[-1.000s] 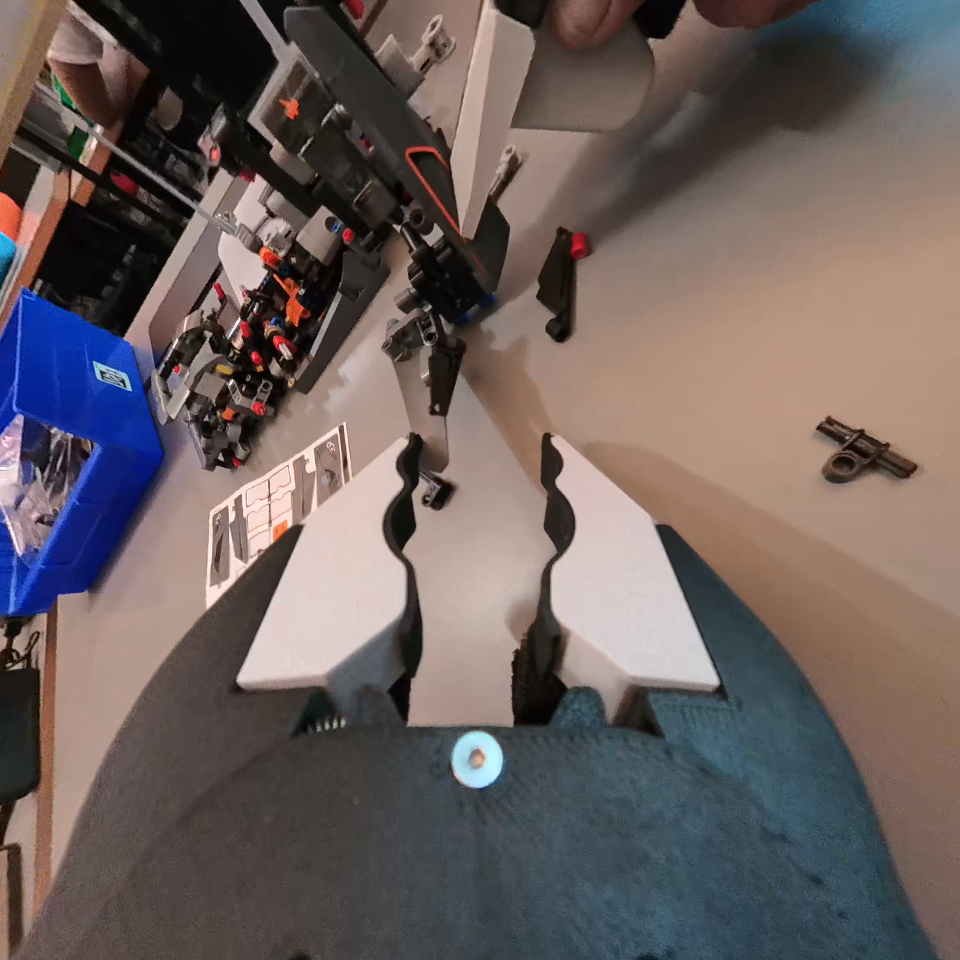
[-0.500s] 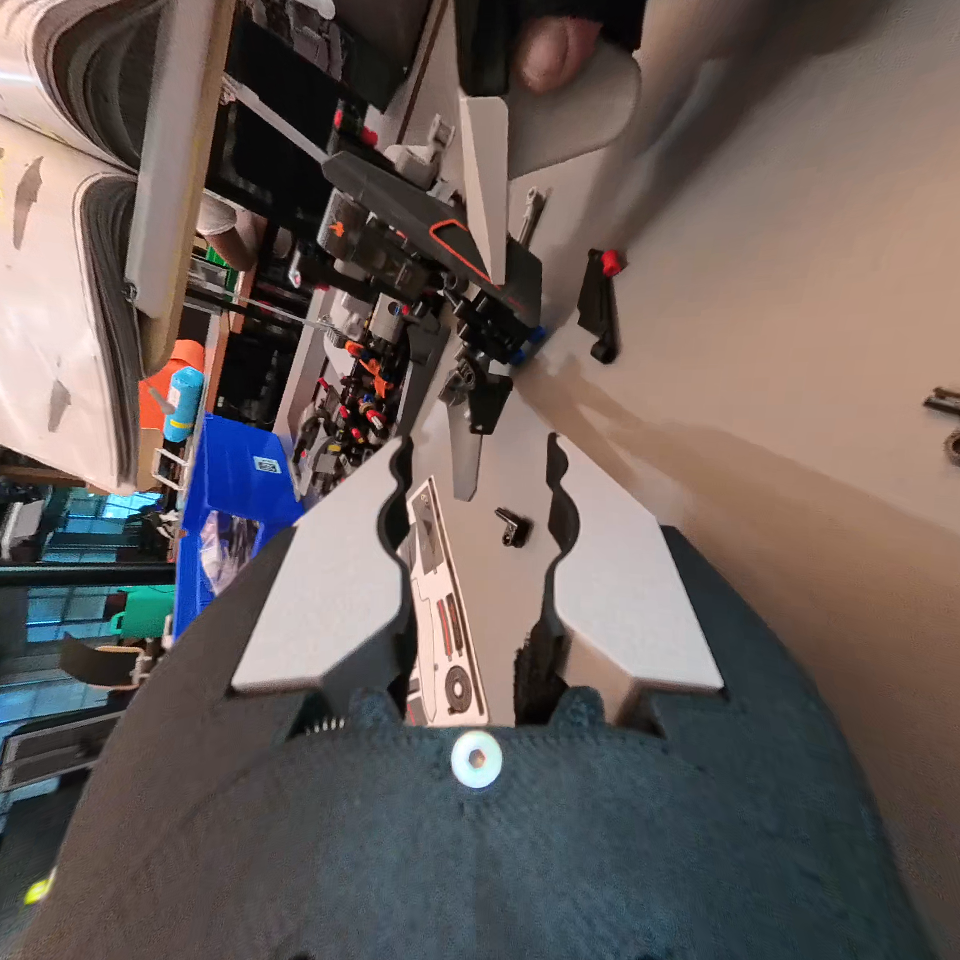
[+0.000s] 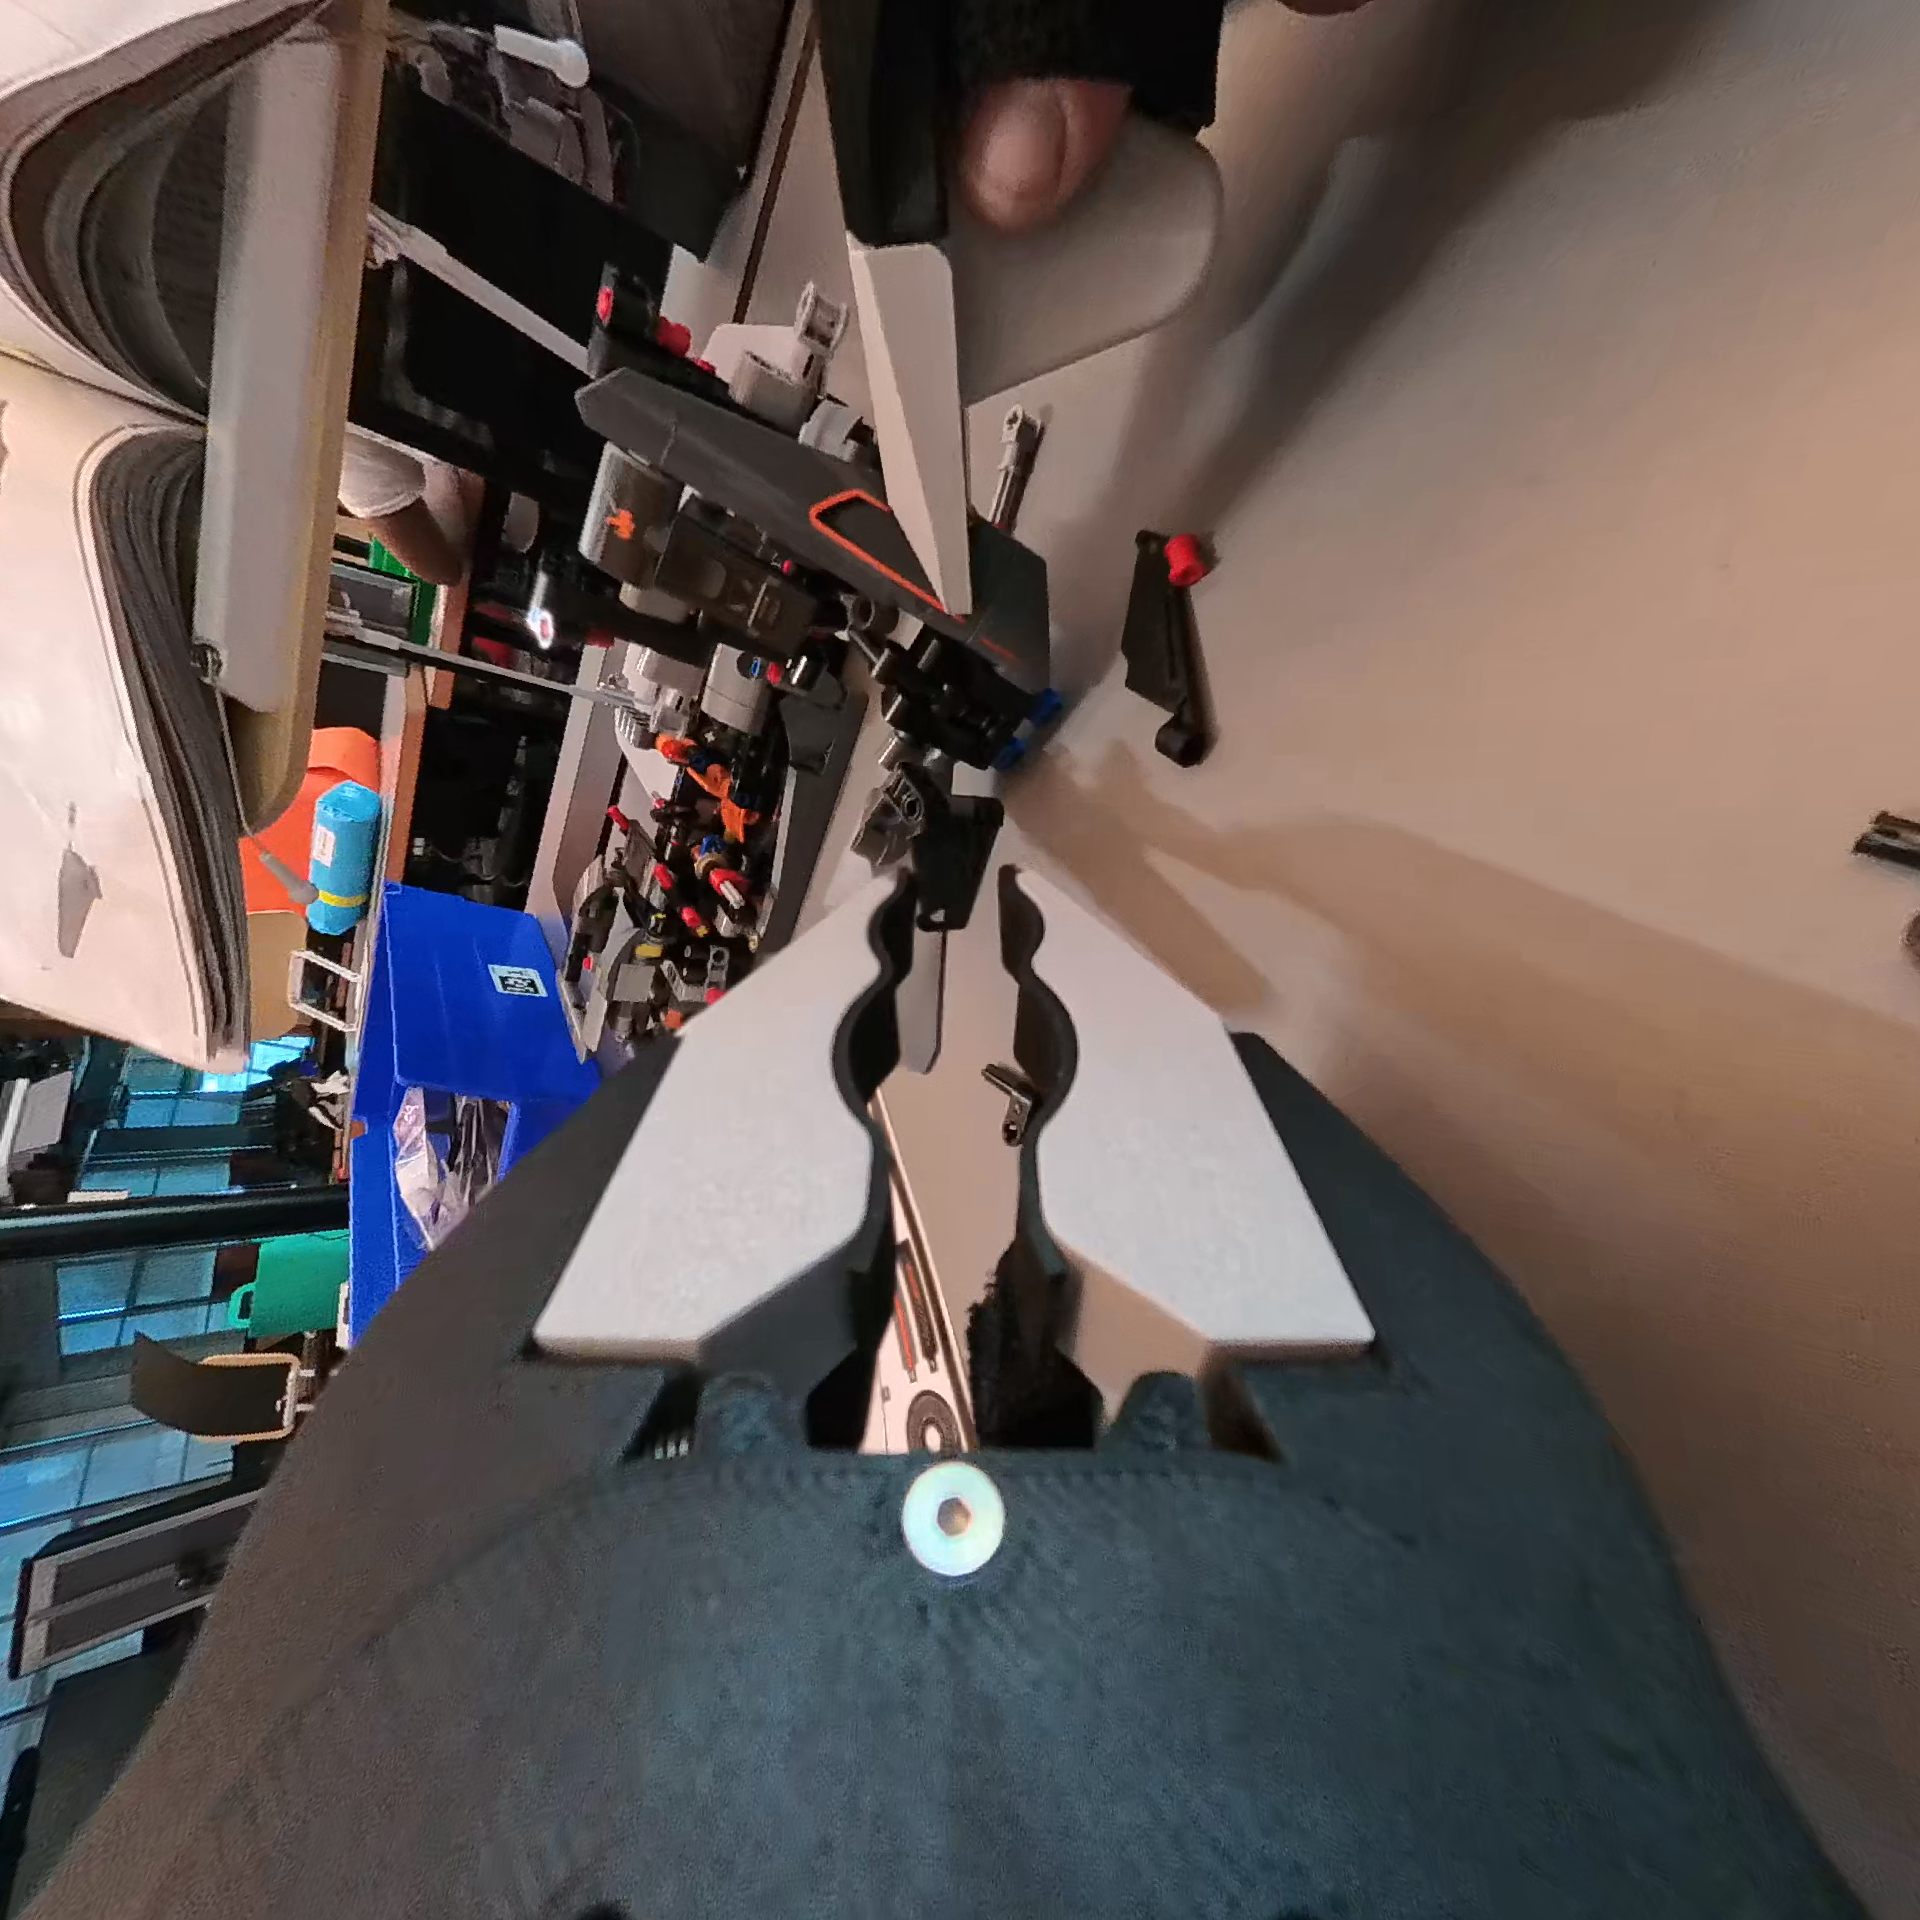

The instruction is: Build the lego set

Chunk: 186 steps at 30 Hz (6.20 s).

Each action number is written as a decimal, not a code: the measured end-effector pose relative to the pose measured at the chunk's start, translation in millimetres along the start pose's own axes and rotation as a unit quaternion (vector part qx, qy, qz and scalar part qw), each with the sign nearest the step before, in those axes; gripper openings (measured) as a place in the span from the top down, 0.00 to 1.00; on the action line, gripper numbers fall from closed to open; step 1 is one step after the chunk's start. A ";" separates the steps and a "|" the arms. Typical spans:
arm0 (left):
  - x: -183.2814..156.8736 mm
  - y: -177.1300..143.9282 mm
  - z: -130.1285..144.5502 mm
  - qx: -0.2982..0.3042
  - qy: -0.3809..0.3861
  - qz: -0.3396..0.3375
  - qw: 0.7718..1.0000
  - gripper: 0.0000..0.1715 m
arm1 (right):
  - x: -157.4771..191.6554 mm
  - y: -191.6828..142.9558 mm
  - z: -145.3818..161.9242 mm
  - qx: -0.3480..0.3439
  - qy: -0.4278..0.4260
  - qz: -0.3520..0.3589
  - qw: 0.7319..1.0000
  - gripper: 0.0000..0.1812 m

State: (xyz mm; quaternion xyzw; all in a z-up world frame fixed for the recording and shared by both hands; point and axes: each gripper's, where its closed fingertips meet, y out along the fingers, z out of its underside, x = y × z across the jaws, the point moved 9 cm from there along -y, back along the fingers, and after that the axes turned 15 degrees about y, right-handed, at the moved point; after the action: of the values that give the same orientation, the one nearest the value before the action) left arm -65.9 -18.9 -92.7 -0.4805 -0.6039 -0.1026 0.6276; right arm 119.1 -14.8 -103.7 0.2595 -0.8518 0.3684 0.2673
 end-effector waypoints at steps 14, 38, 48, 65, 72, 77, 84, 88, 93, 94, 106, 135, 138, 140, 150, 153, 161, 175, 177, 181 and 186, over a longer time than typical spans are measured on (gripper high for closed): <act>-5.4 3.4 3.5 0.010 0.003 -0.004 1.000 0.96 | -0.9 -1.0 -0.4 0.000 0.003 -0.001 1.000 0.93; -8.6 -4.1 15.1 0.006 -0.032 0.015 0.999 0.83 | -0.9 -0.9 0.0 0.002 0.005 -0.004 1.000 0.93; -2.8 -3.1 16.3 0.022 -0.014 -0.007 1.000 0.94 | -1.4 -0.8 0.4 0.002 0.015 -0.009 1.000 0.93; -2.6 -7.0 22.4 0.011 -0.016 -0.005 1.000 0.96 | -2.3 -0.6 0.0 0.003 0.015 -0.018 1.000 0.93; 0.3 -5.9 23.4 0.011 -0.015 -0.004 1.000 0.99 | -1.2 -4.1 -2.8 -0.011 0.015 -0.028 0.999 0.92; -0.4 -4.5 22.1 0.006 -0.016 0.000 1.000 0.99 | -1.1 -5.5 -3.1 -0.005 0.012 -0.028 1.000 0.90; 4.8 -6.1 22.9 0.009 -0.007 -0.002 1.000 1.00 | -7.3 -11.9 -5.8 -0.011 0.025 -0.031 0.999 0.87; 5.9 -7.5 19.4 0.001 0.031 0.002 1.000 1.00 | -8.7 -16.4 -8.9 -0.025 0.021 -0.033 0.999 0.84; 6.9 -9.4 11.9 -0.019 0.066 0.015 0.997 1.00 | -0.3 -14.5 -11.3 -0.037 -0.012 -0.035 0.999 0.80; 6.7 -9.8 10.7 -0.020 0.077 0.015 0.997 1.00 | 1.2 -13.8 -12.0 -0.042 -0.025 -0.031 0.998 0.79; 6.8 -17.7 7.5 -0.059 0.101 0.031 0.993 1.00 | -1.5 9.9 -12.3 -0.022 -0.029 -0.023 0.999 0.91; 81.2 47.2 53.5 -0.320 -0.476 0.228 0.787 0.73 | -1.4 -31.9 -18.4 -0.088 0.046 -0.282 0.954 0.95; 89.6 50.3 52.4 -0.348 -0.511 0.240 0.748 0.75 | -3.4 -41.8 -21.5 -0.098 0.049 -0.317 0.942 0.95; 90.5 54.2 53.9 -0.341 -0.524 0.229 0.746 0.75 | -1.9 -45.7 -22.6 -0.104 0.044 -0.331 0.937 0.95; 93.0 52.9 24.1 -0.454 -0.545 0.291 0.643 0.84 | 10.8 -44.5 -20.9 -0.082 0.042 -0.387 0.918 0.95; 93.9 52.5 21.9 -0.468 -0.556 0.287 0.624 0.86 | 12.0 -47.5 -22.3 -0.086 0.046 -0.394 0.914 0.95; 101.9 46.1 16.8 -0.463 -0.550 0.243 0.651 0.96 | 14.6 -56.0 -27.8 -0.123 0.028 -0.347 0.929 0.93; 111.9 26.7 -25.4 -0.281 -0.408 0.049 0.867 0.96 | 46.4 -83.0 -34.3 -0.212 -0.190 -0.074 0.956 0.91; 112.8 24.9 -31.2 -0.257 -0.378 0.028 0.889 0.96 | 44.9 -84.4 -35.2 -0.210 -0.183 -0.073 0.958 0.90; 113.8 22.4 -40.8 -0.205 -0.324 -0.015 0.923 0.96 | 45.7 -85.1 -36.4 -0.233 -0.178 -0.043 0.955 0.85; 113.5 26.2 -49.1 -0.169 -0.318 -0.031 0.932 0.96 | 44.0 -80.3 -34.7 -0.245 -0.155 -0.008 0.957 0.87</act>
State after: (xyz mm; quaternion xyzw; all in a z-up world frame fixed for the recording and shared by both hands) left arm 13.4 10.2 1.4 -0.5680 -0.7602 -0.0647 0.3089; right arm 147.8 -46.7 -15.7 0.2474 -0.9446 0.1016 0.1902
